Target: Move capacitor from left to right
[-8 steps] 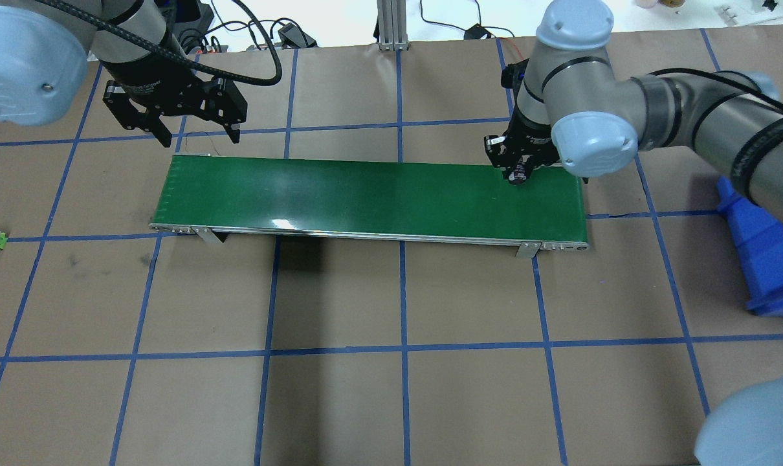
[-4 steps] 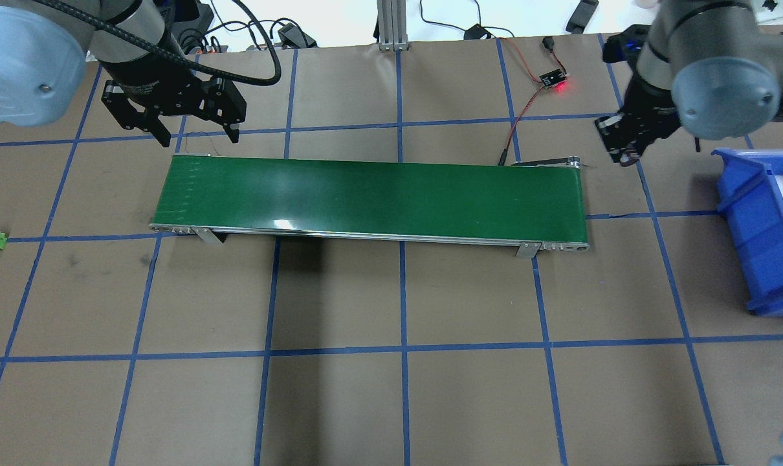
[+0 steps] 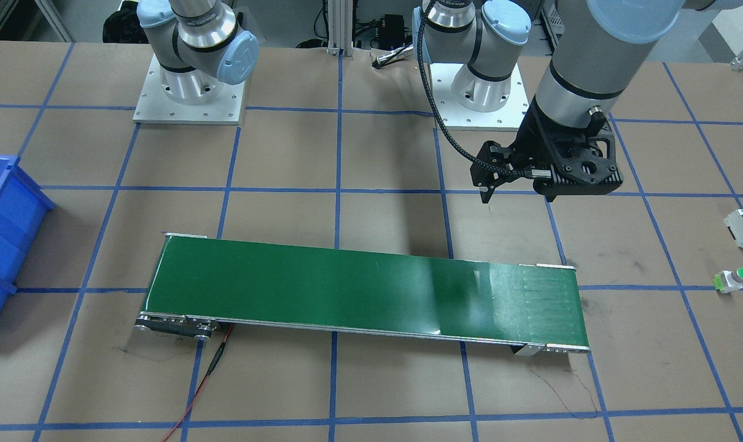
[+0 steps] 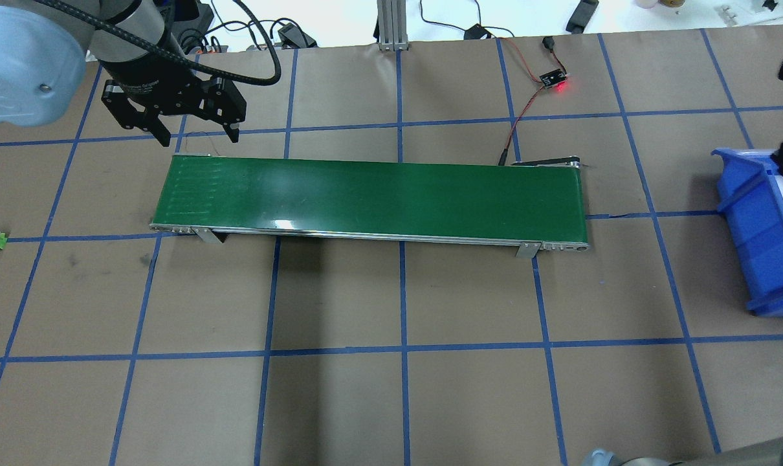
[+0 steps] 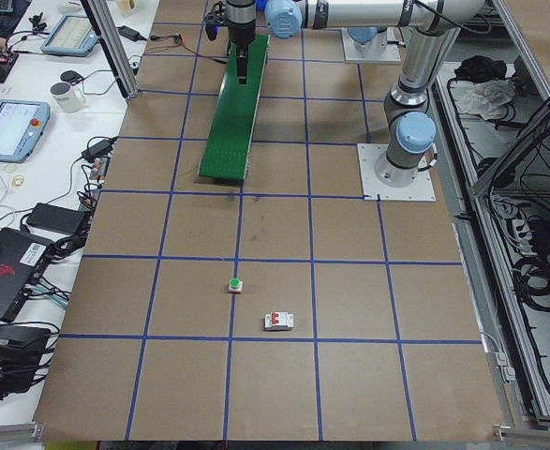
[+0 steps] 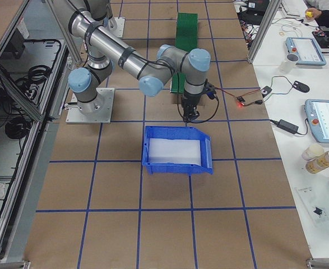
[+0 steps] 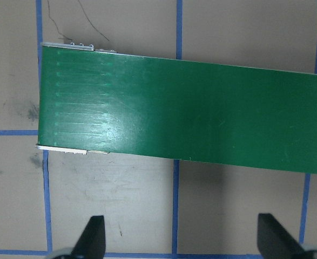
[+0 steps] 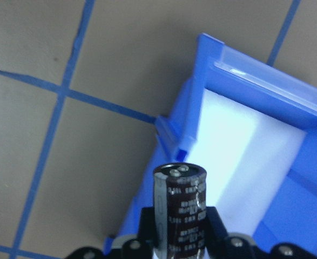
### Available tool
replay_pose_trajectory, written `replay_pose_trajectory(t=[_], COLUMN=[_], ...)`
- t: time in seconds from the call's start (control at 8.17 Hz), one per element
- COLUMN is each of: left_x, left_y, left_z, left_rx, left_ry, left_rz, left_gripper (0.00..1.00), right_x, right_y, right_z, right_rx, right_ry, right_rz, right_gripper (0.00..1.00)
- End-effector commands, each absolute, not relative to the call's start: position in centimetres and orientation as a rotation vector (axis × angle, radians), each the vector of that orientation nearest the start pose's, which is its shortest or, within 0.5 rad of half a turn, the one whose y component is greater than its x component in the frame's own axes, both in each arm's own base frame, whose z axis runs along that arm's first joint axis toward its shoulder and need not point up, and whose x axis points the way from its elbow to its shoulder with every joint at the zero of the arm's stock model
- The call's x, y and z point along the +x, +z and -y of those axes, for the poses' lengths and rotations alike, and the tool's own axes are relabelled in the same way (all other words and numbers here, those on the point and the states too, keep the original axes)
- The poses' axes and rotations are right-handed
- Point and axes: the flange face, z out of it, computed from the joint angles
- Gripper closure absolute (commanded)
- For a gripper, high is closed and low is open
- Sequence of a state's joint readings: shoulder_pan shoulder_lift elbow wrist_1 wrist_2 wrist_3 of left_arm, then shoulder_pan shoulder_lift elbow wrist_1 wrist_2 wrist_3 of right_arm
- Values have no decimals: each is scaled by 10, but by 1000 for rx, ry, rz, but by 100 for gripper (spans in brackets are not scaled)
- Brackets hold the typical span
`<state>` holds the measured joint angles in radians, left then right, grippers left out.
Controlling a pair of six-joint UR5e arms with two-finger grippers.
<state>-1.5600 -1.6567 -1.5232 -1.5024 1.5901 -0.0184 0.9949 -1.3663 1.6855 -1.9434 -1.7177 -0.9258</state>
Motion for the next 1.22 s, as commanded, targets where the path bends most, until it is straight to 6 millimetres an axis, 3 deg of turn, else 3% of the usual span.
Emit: replay_pose_trajectory(t=[0.0,0.12,0.24,0.37,0.61,0.86,0.98,1.1], left_x=[-126,-126,-126,-126,-126,-126,-126,-126], left_y=[475,475,475,475,477,477,476,477], left_z=[533,533,533,532,531,531,531,531], left_rx=[-46,-46,-46,-46,-46,-46,-46,-46], left_ry=[-50,-50,-50,-53,-60,-60,-58,-60], left_rz=[-3121,-3121,-3121,-3121,-3122,-3122,-3121,-3121], left_gripper=[0,0,0,0,0,0,0,0], right_x=[-319,-327,-326,-321,-273,-179,-126,-80], right_y=[315,303,306,314,367,431,470,495], right_z=[497,495,495,493,497,509,507,506], right_rx=[-587,-569,-609,-672,-746,-892,-838,-725], right_ry=[175,189,184,173,71,47,48,67], right_rz=[-3169,-3158,-3150,-3130,-3090,-3072,-3084,-3099], right_gripper=[100,93,18,0,0,0,0,0])
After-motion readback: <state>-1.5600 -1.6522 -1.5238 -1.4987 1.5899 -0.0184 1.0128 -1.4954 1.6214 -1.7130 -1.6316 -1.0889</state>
